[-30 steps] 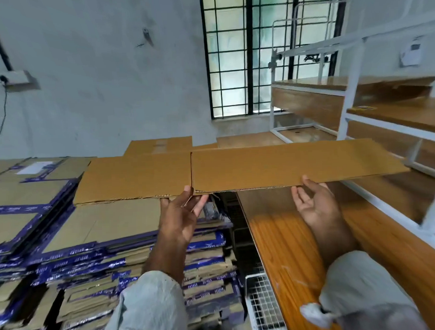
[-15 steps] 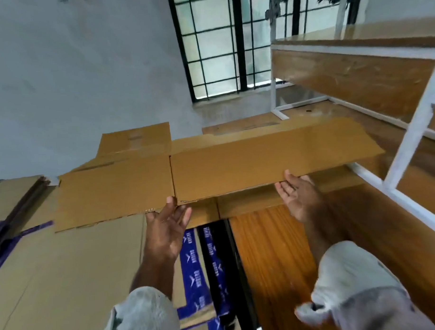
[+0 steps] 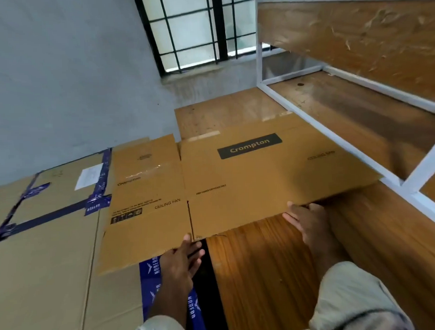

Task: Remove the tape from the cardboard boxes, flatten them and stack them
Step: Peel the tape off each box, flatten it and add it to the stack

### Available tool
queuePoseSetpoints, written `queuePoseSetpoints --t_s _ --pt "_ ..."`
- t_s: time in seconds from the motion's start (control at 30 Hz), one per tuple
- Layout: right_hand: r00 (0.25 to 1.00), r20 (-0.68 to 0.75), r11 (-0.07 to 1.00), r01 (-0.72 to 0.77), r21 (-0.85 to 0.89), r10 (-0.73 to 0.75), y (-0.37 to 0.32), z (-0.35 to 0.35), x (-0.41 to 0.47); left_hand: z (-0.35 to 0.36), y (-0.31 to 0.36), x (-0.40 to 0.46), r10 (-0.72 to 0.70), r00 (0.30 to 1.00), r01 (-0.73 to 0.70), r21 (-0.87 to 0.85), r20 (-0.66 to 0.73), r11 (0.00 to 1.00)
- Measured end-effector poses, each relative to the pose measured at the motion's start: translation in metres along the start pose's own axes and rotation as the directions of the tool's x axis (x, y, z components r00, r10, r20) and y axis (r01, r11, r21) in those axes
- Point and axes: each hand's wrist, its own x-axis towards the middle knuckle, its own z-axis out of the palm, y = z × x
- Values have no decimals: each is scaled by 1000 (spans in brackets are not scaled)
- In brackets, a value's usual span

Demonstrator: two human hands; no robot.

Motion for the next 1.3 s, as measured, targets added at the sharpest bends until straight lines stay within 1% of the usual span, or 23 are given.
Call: queuePoseSetpoints --t_s 0.1,0.27,0.33,0.4,0.47,0.5,0.53,0.6,0.7,0.73,0.8,0.87,0.93,1.07,1.13,1.3 --pt "999 -38 1000 -8 -18 7 0 6 5 -2 2 6 -1 998 4 53 -57 999" --pt "996 -85 999 -33 -2 33 -3 10 1 -6 4 8 3 999 2 133 -38 991" --pt "994 -102 999 -32 -43 28 -1 12 -1 -11 8 7 3 1000 -5 212 9 977" --pt "989 -149 991 -8 -132 -12 5 11 -3 -17 14 1 -10 995 -24 343 98 939" --pt "979 -180 971 53 -235 -97 10 10 -13 -27 18 -9 17 983 -107 488 185 866" --pt "973 -173 950 97 -297 -153 12 11 -22 -31 20 -13 74 973 -183 538 218 823" --pt "969 -141 928 142 -344 -200 14 13 -36 -37 21 -19 161 957 -275 576 243 770" --pt "971 -21 903 213 -372 -237 18 18 -77 -48 20 -34 363 884 -465 636 295 616" --pt "956 212 878 275 -392 -205 33 26 -156 -69 14 -73 583 718 -658 646 381 387" --pt "940 275 854 307 -420 -203 40 27 -183 -78 11 -87 635 654 -708 628 411 323" --pt "892 368 756 427 -496 -263 59 26 -231 -99 1 -115 697 542 -774 601 469 198" --pt "849 432 656 516 -551 -305 79 21 -265 -121 -9 -141 725 466 -797 596 507 95" --pt "804 492 564 588 -579 -333 96 13 -294 -145 -20 -163 746 423 -805 591 514 50" --pt "714 581 429 700 -571 -391 110 -17 -363 -200 -44 -218 774 377 -814 580 508 15" --pt "674 603 366 738 -567 -426 113 -38 -400 -225 -57 -249 795 354 -817 577 493 6" --pt "579 632 149 787 -599 -515 118 -105 -497 -277 -94 -335 817 315 -822 569 484 -20"
